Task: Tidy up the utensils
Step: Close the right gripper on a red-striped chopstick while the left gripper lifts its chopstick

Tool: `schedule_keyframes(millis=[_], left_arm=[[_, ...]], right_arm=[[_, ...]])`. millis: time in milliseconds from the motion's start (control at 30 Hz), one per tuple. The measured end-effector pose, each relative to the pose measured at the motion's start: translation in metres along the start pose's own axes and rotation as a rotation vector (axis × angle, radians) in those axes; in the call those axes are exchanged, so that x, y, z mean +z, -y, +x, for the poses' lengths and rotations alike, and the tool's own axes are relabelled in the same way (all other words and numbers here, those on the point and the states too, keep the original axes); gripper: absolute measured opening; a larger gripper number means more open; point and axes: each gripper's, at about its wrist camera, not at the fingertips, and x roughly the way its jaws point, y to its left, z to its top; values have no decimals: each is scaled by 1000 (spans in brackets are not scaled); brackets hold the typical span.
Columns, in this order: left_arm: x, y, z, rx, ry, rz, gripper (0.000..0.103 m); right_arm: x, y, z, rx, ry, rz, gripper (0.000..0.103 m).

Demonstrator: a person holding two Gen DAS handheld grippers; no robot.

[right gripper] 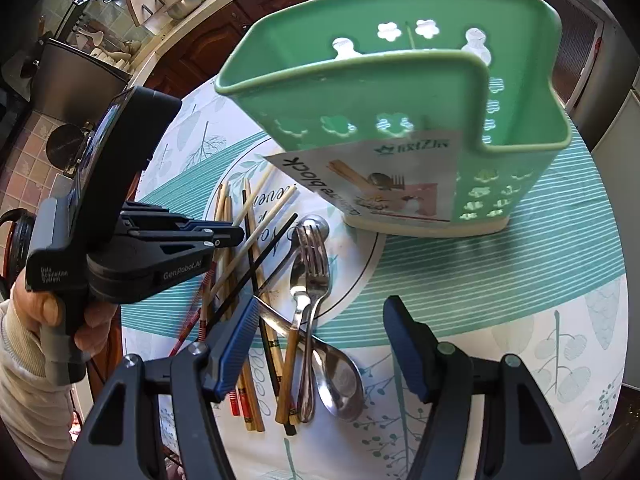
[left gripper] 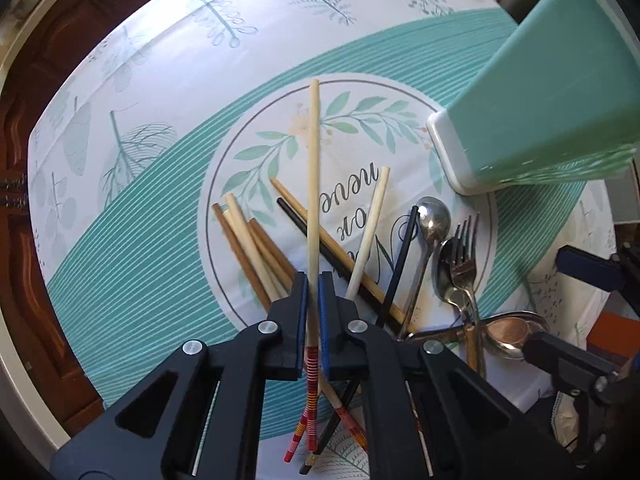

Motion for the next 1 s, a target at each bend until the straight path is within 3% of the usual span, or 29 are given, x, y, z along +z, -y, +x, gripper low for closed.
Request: schedule_keyframes(millis=[233,333,567,1000], left_arm=[[-38,-34,-43,-45,109,-143,3],[-67,-51,-54,-35,148,-219,4],[-125,-81,-66,-14,227,-392,4],[-159,-88,-61,-83,281,-473,4]], right_arm=[[3,-17,2,20,-3,-38,64],[7,-33,5,37,-14,-67,56],[22,-77,26,75,-60,-127,50],[38,-114,96,19,-241,-75,26]])
